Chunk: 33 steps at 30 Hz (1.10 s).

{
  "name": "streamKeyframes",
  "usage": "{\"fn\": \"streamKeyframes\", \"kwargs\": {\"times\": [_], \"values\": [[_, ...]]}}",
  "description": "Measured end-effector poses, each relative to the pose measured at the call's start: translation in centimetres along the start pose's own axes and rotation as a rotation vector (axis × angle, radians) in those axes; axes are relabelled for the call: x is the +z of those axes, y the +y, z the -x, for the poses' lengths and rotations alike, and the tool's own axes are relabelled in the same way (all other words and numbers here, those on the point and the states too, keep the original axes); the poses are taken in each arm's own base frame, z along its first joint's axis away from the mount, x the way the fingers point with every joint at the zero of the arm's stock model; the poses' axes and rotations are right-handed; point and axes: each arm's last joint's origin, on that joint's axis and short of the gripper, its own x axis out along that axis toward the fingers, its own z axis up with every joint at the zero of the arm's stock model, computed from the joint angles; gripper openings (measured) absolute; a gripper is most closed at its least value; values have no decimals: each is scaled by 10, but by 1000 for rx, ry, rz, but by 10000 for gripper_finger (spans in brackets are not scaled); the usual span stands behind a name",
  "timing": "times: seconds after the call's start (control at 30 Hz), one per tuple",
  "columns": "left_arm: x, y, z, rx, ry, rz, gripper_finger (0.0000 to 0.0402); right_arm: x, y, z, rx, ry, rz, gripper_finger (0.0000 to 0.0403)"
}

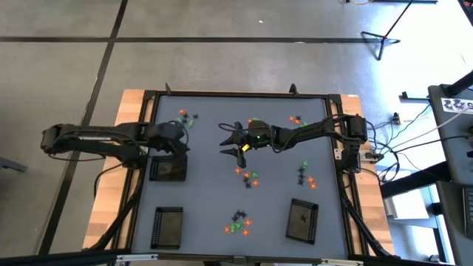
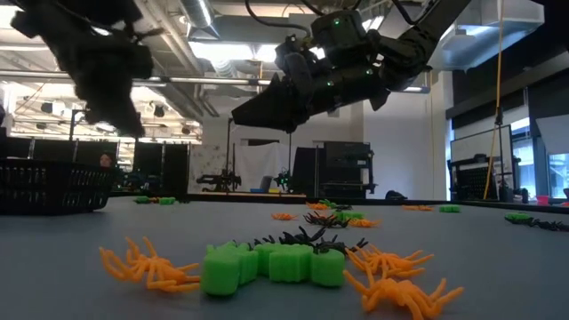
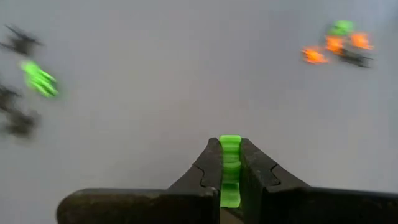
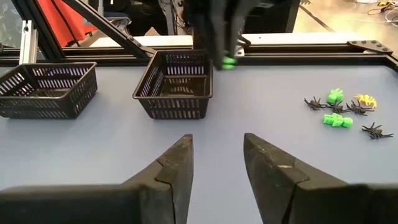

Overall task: Sort Halloween decoration
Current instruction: Put the green skeleton toy into the top black bin

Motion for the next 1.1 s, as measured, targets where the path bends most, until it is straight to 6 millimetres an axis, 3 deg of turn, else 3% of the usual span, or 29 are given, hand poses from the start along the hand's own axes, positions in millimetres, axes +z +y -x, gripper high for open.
{"fn": "streamKeyframes", "kwargs": {"times": [0.13, 0.37, 0.67, 1.1], "values": [[-11, -1, 11, -53, 61, 40, 11, 0, 0, 0, 0, -1, -1, 140], [-31, 7, 17, 49, 225, 137, 11, 0, 0, 0, 1, -1, -3, 140], [-31, 7, 17, 53, 230, 130, 13, 1, 0, 0, 0, -14, 0, 140], [-31, 7, 17, 52, 229, 128, 54, 5, 1, 2, 13, -25, -54, 140]]}}
